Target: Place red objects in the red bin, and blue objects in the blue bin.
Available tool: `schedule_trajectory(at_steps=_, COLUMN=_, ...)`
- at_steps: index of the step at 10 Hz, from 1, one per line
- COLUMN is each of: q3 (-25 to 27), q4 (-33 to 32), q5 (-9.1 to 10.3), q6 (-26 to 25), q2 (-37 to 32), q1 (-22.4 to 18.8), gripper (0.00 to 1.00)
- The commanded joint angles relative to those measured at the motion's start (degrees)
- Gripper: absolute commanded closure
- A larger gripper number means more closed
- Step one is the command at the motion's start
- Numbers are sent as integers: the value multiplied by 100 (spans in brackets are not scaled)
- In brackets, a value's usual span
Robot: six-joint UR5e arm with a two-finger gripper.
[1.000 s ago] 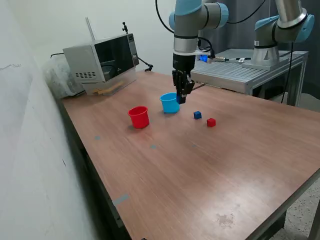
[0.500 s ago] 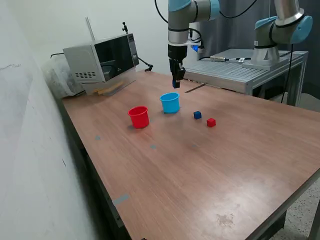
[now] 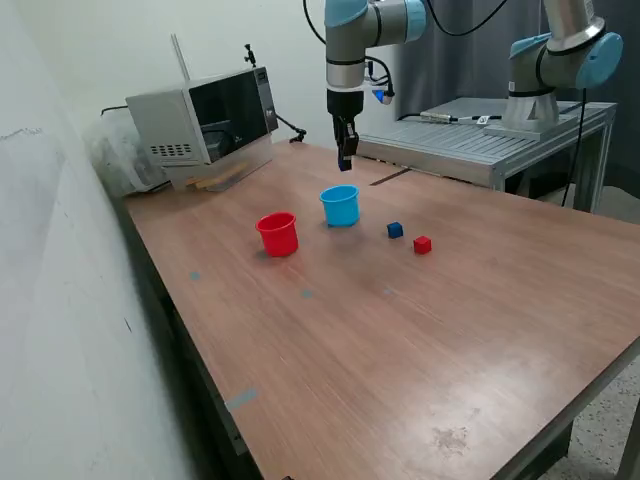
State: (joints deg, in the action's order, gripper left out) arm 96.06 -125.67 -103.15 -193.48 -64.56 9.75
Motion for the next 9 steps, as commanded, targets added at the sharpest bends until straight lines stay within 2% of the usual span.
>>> schedule_trajectory(at_steps=1, q3=-9, q4=-10, q5=-12, q6=73, q2=39, q1=202, gripper=100)
schedule_trajectory(at_steps=4, q3=62, q4=-2, q5=-12, q6=100, q2=66, q1=335, gripper=100)
schedule_trajectory(at_steps=9, q3=62, q4=-54, q5=-3, q6=100, q2=294, q1=326, gripper=100)
